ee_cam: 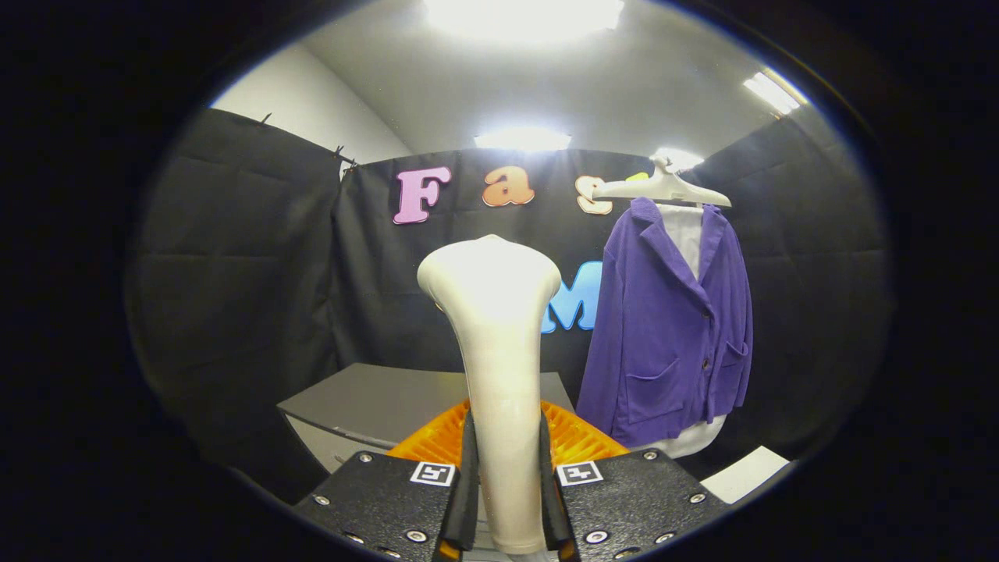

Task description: Iron the clothes twice with a garment steamer, once on the left side and once on the right side.

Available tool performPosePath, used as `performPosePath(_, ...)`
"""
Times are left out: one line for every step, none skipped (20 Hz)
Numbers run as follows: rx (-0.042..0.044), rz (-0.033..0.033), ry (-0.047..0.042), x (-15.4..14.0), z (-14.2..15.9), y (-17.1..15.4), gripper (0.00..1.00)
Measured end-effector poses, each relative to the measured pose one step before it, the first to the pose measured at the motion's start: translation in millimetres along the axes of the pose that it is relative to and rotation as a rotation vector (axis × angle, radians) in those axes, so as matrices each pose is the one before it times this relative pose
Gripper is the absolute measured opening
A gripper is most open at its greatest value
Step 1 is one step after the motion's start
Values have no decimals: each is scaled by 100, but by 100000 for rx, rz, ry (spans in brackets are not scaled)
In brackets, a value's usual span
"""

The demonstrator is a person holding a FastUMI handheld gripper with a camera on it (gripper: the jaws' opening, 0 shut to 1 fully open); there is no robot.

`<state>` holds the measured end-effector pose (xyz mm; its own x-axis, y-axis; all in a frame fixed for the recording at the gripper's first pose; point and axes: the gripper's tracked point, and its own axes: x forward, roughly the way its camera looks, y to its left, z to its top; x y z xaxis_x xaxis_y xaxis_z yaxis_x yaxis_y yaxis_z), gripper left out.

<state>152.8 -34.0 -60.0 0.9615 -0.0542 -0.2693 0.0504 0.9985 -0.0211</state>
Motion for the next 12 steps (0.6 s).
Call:
performPosePath(-1190,380,-1678,-798,-355,-110,33)
performPosePath(41,-355,-1649,-619,11,-284,33)
performPosePath(-23,-531,-1749,-516,-68,-262,33)
performPosePath(-132,-532,-1748,-482,71,-467,33)
performPosePath(111,-1008,-2188,-275,570,-423,33)
performPosePath(624,-830,-2289,-233,545,-484,33)
performPosePath(1049,-646,-508,91,509,-457,33)
performPosePath(1151,-961,-1003,331,385,-489,33)
performPosePath(352,-706,-656,378,494,-448,33)
performPosePath(277,-735,-816,553,552,-452,33)
performPosePath(-101,-512,-588,713,529,-418,33)
performPosePath(-704,-630,-510,796,364,-390,33)
